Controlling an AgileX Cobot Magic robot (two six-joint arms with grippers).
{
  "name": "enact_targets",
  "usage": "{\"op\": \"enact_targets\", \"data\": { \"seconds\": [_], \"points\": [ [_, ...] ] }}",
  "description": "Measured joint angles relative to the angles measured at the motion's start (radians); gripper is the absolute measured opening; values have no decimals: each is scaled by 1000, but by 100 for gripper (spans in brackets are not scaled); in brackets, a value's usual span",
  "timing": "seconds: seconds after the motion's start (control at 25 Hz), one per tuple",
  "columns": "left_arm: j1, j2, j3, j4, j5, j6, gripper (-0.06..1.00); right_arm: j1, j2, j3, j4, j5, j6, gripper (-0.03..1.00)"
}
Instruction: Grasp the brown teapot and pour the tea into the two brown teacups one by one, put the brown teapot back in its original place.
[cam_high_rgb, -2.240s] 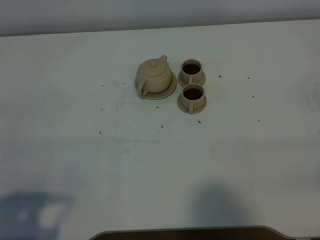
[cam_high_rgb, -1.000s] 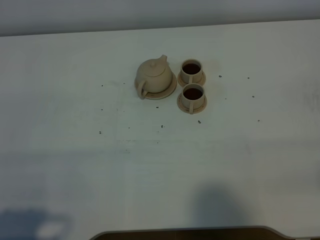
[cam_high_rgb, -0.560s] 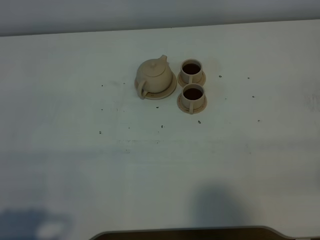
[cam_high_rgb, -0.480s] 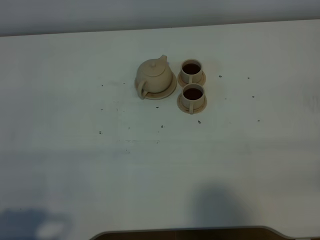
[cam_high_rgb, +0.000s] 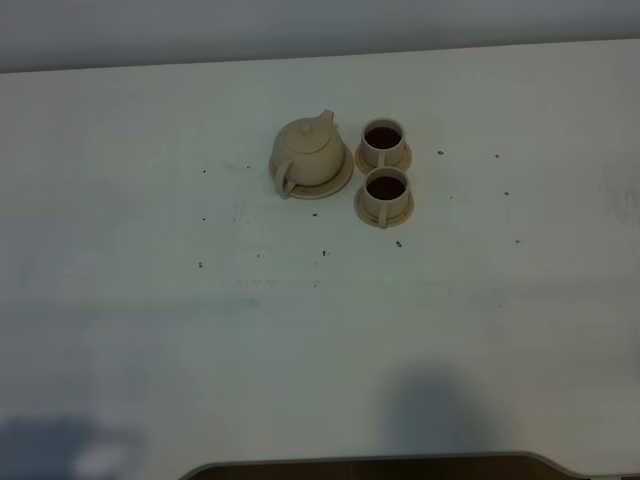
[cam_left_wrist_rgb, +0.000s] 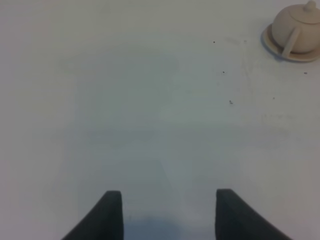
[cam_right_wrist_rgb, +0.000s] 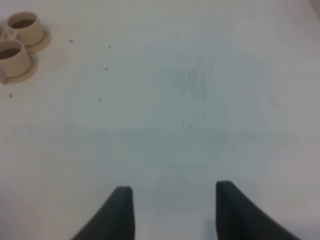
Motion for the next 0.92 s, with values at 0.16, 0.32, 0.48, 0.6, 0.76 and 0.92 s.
{"op": "enact_targets", "data": {
  "seconds": [0.16, 0.32, 0.48, 0.6, 0.76, 0.92],
  "points": [
    [0, 0, 0, 0, 0, 0, 42, 0, 0, 0, 0, 0, 0, 40],
    [0, 0, 0, 0, 0, 0, 42, 0, 0, 0, 0, 0, 0, 40],
    [1, 0, 0, 0, 0, 0, 42, 0, 0, 0, 0, 0, 0, 40],
    [1, 0, 0, 0, 0, 0, 42, 0, 0, 0, 0, 0, 0, 40],
    [1, 0, 0, 0, 0, 0, 42, 0, 0, 0, 0, 0, 0, 40],
    [1, 0, 0, -1, 0, 0, 42, 0, 0, 0, 0, 0, 0, 40]
  ]
}}
